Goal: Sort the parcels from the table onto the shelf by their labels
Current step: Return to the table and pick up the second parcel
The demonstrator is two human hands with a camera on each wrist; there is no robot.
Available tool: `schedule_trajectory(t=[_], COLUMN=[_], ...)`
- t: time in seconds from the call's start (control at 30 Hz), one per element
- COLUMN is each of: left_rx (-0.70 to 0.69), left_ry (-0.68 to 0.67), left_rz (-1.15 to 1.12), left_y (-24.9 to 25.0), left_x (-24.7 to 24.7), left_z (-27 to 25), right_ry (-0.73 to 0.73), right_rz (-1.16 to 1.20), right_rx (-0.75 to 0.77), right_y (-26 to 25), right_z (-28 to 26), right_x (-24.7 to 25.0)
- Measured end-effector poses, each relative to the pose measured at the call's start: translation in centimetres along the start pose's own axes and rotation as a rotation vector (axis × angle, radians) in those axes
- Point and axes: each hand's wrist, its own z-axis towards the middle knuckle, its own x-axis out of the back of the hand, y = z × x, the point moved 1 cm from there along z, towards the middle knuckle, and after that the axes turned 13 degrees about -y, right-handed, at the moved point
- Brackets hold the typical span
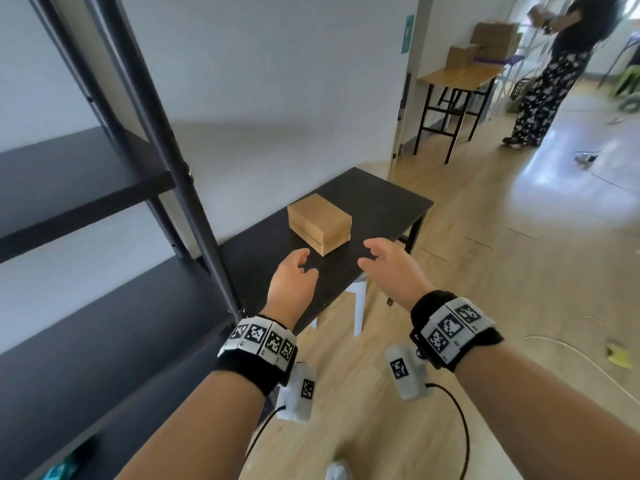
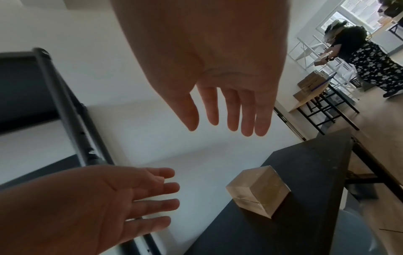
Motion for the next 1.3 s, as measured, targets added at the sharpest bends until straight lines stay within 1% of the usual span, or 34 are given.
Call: schedule_trajectory(t=[0.13, 0.27, 0.5, 0.67, 0.9, 1.03, 1.13, 1.3], left_rx=[0.056, 0.082, 0.170, 0.273, 0.479, 0.596, 0.626, 0.581], left_ry=[-0.032, -0.066, -0.045, -0.029, 0.048, 0.071, 0.099, 0.182], left_rz=[0.014, 0.030, 0.056, 0.029, -0.063, -0.070, -0.104, -0.163], left_y=[0.5, 0.9, -0.1, -1.4, -2.5, -3.4, -3.5, -3.1], left_x=[-0.7, -1.4, -1.3, -1.5, -3.7, -5.6, -6.9, -8.3], left_z=[6.6, 12.5, 19.4, 23.5, 27.6, 28.8, 29.1, 29.2], right_ry=[-0.006, 0.003, -0.068, -0.193, -0.421, -0.542, -0.600, -0.646], right_rz=[-0.025, -0.032, -0.051, -0.094, -0.194, -0.263, -0.329, -0.359], right_rx=[-0.054, -0.089, -0.071, -0.029, -0.005, 0.001, 0.006, 0.036], right_y=[0.6, 1.3, 1.7, 2.7, 5.5, 7.2, 8.3, 9.1], right_z=[5.9, 11.1, 19.7, 26.5, 34.7, 37.9, 39.1, 39.9], right_x=[2.5, 4.6, 6.2, 6.0, 6.9, 6.9, 6.3, 6.0])
